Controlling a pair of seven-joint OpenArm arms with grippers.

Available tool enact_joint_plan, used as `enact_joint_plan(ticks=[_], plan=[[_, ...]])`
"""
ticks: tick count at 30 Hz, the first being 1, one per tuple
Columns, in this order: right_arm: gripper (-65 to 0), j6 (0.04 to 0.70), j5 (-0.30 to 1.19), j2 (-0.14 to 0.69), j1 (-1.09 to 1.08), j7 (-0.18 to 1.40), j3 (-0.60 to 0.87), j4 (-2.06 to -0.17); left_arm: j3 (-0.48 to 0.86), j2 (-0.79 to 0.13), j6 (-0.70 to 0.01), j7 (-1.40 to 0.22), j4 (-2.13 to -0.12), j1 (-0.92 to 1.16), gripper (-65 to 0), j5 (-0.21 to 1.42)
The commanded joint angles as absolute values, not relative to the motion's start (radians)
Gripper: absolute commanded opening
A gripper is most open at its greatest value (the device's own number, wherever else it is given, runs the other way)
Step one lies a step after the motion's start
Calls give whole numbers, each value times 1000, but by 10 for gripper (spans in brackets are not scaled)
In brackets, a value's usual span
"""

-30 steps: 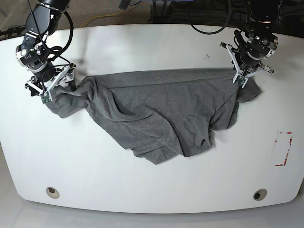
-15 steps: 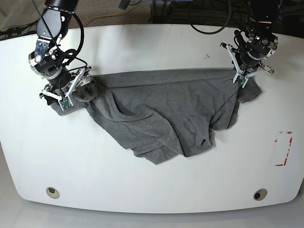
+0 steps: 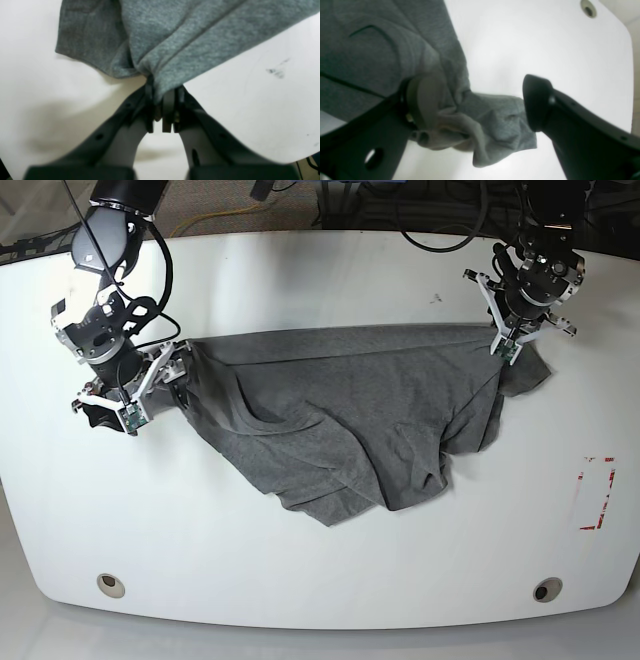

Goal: Fold the T-shirt properly
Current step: 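Release the shirt with the right gripper and move it inward, then grasp the shirt body near the middle with the right gripper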

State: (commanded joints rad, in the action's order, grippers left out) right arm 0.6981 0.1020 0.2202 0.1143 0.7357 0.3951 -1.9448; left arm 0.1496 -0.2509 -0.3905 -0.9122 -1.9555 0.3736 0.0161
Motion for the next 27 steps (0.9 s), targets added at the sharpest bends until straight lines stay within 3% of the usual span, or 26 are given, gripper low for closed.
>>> enact_joint_plan(ticks=[11,17,27], plan=[[-168,698,90,199,7,736,44,-1804,148,-251,-390,-912,-1956,372,-650,16],[-168,698,19,176,-107,730,-70,-1650,148,-251,-390,-912,-1957,372,-650,16],[-168,698,-127,61,-216,659,-102,-1465,148,-251,-390,-912,-1956,372,-650,16]])
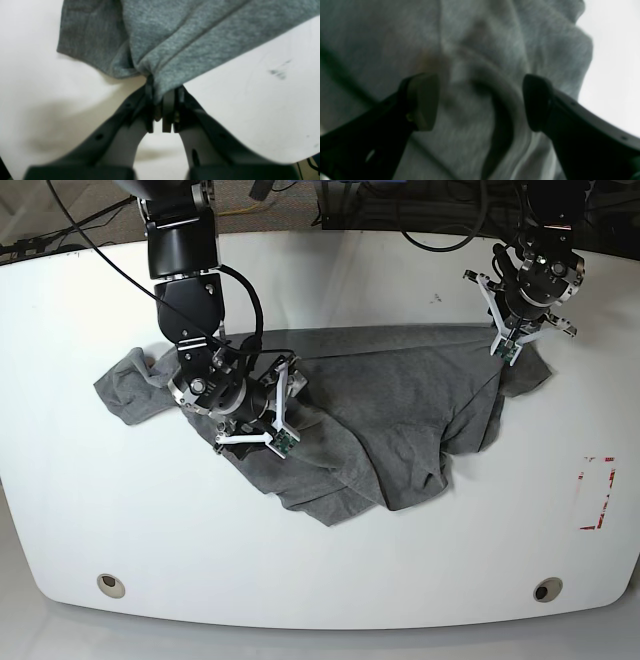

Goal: Fold the T-shirt properly
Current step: 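Grasp the shirt body near the middle with the right gripper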

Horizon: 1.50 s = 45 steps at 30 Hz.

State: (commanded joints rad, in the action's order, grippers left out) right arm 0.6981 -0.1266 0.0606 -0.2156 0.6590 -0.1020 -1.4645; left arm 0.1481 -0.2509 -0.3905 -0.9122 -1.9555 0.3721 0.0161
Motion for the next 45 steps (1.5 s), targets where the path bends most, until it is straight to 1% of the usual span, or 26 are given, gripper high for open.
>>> enact_joint_plan(ticks=[3,8,12,15,16,20,21,22,27,33,35,37,38,43,45], plan=[[-168,698,-159,35,-223,645,-102,-1417,148,-251,-390,-912,-1956,372,-650,16],[-170,698,-163,16,-228,593,-102,-1366,148,-251,-390,-912,-1956,372,-650,16],[-170,698,-163,13,-232,588,-102,-1337,148,-251,-390,-912,-1954,372,-650,16],[-179,698,-163,13,-240,555,-101,-1310,147,-251,-390,-912,-1954,372,-650,16],[-200,698,-163,13,-242,542,-99,-1293,147,-251,-390,-912,-1954,372,-650,16],[-349,698,-159,13,-257,512,-97,-1247,145,-251,-390,-912,-1954,372,-650,16],[-376,698,-157,13,-257,512,-97,-1247,145,-251,-390,-912,-1954,372,-650,16],[-388,698,-157,13,-259,513,-97,-1248,145,-251,-390,-912,-1954,372,-650,16],[-392,698,-157,13,-262,515,-96,-1250,145,-251,-390,-912,-1954,372,-650,16],[-379,698,-156,12,-259,535,-99,-1280,145,-251,-390,-912,-1954,372,-650,16],[-336,698,-156,12,-257,559,-99,-1302,145,-251,-390,-912,-1952,372,-650,16],[-265,698,-156,12,-255,572,-99,-1330,145,-251,-390,-912,-1952,372,-650,16],[-247,698,-156,12,-255,572,-97,-1334,145,-251,-390,-912,-1952,372,-650,16],[-295,698,-156,12,-268,565,-96,-1291,145,-251,-390,-912,-1952,372,-650,16],[-301,698,-156,12,-282,565,-96,-1268,145,-251,-390,-912,-1952,372,-650,16]])
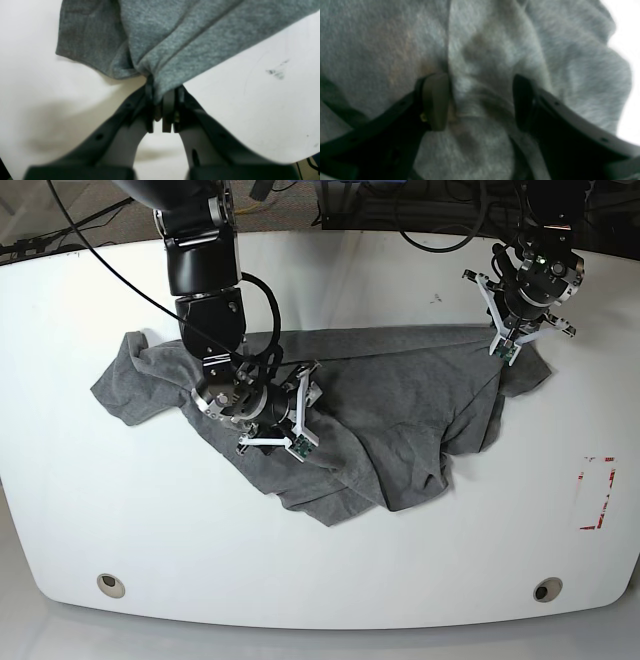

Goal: Fold the T-shirt properly
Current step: 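Grasp the shirt body near the middle with the right gripper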

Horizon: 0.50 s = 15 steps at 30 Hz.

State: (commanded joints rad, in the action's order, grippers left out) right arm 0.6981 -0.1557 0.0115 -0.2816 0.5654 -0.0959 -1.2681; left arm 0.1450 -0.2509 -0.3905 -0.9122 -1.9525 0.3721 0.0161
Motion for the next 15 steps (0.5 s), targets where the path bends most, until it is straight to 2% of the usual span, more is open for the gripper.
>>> enact_joint_plan(ticks=[2,7,11,15], plan=[[-314,698,-154,12,-288,558,-96,-1247,145,-251,-390,-912,-1952,372,-650,16],[-465,698,-101,16,-289,530,-96,-1241,145,-251,-390,-912,-1952,372,-650,16],[-556,698,-94,16,-289,530,-96,-1241,145,-251,-390,-912,-1952,372,-650,16],[-612,698,-101,16,-288,530,-96,-1242,145,-251,-390,-912,-1952,372,-650,16]])
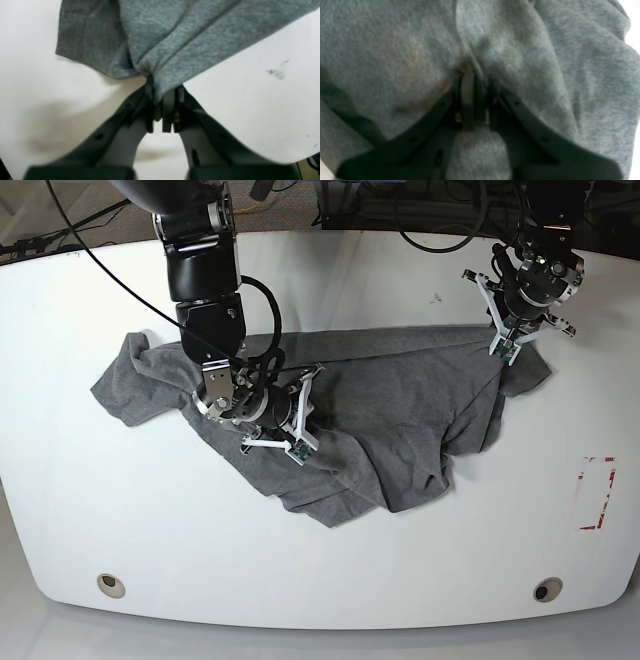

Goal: Fold the T-shirt properly
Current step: 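Grasp the shirt body near the middle with the right gripper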

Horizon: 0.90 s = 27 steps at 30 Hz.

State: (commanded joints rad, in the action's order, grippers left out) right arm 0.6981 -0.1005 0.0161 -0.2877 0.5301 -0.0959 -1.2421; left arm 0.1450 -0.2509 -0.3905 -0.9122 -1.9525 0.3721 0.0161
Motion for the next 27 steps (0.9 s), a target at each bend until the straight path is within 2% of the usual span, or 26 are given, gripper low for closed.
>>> enact_joint_plan(ticks=[2,17,24,27], plan=[[-650,698,-101,16,-289,530,-96,-1242,145,-251,-390,-912,-1952,372,-650,16],[-650,698,-101,58,-291,573,154,-1420,145,-249,-390,-912,-1956,337,-650,19],[-650,698,-101,99,-295,573,268,-1434,143,-249,-392,-912,-1956,300,-650,21],[-650,698,-99,117,-328,573,271,-1434,143,-249,-392,-912,-1959,288,-650,21]])
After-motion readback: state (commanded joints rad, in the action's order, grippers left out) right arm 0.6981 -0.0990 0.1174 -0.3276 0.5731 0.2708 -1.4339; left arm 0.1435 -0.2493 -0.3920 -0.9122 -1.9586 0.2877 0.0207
